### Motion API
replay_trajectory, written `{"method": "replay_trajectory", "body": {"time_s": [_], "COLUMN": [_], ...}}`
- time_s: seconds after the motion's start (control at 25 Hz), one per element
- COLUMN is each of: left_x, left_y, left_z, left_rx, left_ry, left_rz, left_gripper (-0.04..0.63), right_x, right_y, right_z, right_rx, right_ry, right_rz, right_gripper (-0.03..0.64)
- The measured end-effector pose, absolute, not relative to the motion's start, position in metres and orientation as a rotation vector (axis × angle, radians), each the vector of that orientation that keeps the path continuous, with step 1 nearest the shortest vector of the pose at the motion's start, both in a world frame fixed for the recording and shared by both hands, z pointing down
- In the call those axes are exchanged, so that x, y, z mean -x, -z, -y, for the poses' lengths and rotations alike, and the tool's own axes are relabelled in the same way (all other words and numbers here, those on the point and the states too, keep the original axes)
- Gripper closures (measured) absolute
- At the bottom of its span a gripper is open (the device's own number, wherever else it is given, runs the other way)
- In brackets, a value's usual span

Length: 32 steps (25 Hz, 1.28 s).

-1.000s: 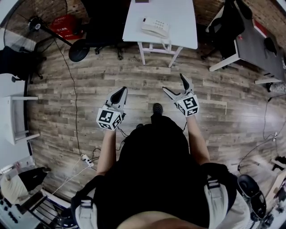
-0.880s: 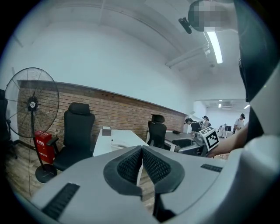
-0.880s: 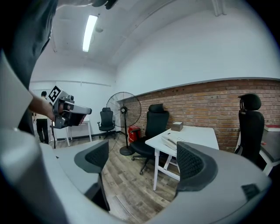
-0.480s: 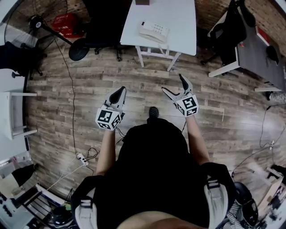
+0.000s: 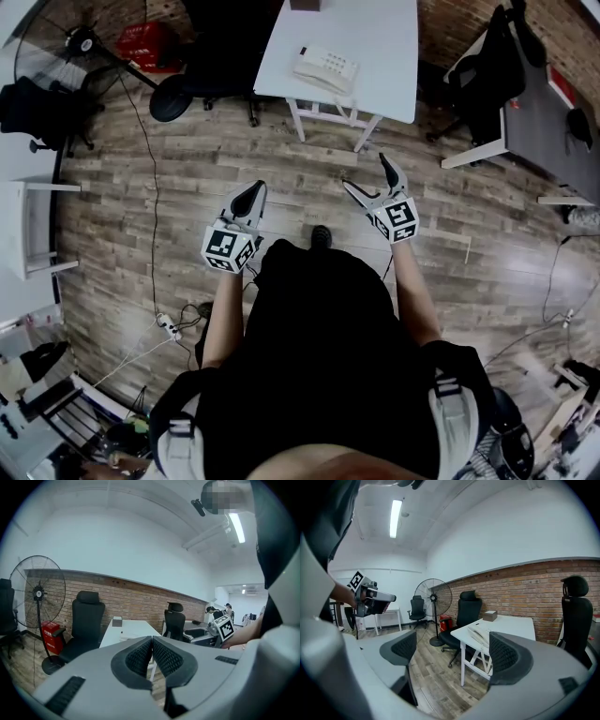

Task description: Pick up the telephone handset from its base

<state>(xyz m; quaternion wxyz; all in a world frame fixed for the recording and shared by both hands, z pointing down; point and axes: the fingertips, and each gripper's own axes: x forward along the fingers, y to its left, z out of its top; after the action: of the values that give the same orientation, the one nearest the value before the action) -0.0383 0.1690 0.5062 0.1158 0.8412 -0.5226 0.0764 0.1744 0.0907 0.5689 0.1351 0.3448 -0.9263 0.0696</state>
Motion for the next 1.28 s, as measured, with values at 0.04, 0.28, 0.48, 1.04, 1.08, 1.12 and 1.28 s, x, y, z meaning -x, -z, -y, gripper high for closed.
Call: {"method": "replay_trajectory", "body": {"time_s": [0.04, 0.28, 0.48, 1.04, 1.08, 1.12, 1.28], "left_x": [0.039, 0.042, 0.042, 0.048, 0.049, 0.050, 0.054], "left_y": [-0.507, -0.509, -0.507, -0.513, -0.513, -0.513, -0.514], "left_z": [-0.169, -0.159, -0.145, -0.095, -0.090, -0.086, -0.067], "left_rx": [-2.459, -2.444, -2.439, -2.435, -2.435, -2.436, -2.444], "left_ry": [-0.227, -0.226, -0.217, -0.228, -0.229, -0.228, -0.223], "left_rz": [1.534, 1.554, 1.554, 1.529, 1.526, 1.524, 1.510], "left_gripper": [0.575, 0.575, 0.575, 0.575, 0.575, 0.575, 0.575], "right_x": [-0.174, -0.169, -0.167, -0.158, -0.158, -0.157, -0.154], "right_y": [-0.570, -0.570, -0.569, -0.570, -0.571, -0.572, -0.575], "right_z": [-0.090, -0.076, -0.062, -0.013, -0.010, -0.006, 0.007], "right_rx": [-0.997, -0.980, -0.973, -0.976, -0.978, -0.980, -0.986], "right_ry": [-0.204, -0.199, -0.205, -0.213, -0.217, -0.219, -0.223], "right_rz": [2.684, 2.696, 2.691, 2.681, 2.680, 2.679, 2.668], "right_gripper": [0.149, 0.150, 0.150, 0.150, 0.150, 0.150, 0.150]}}
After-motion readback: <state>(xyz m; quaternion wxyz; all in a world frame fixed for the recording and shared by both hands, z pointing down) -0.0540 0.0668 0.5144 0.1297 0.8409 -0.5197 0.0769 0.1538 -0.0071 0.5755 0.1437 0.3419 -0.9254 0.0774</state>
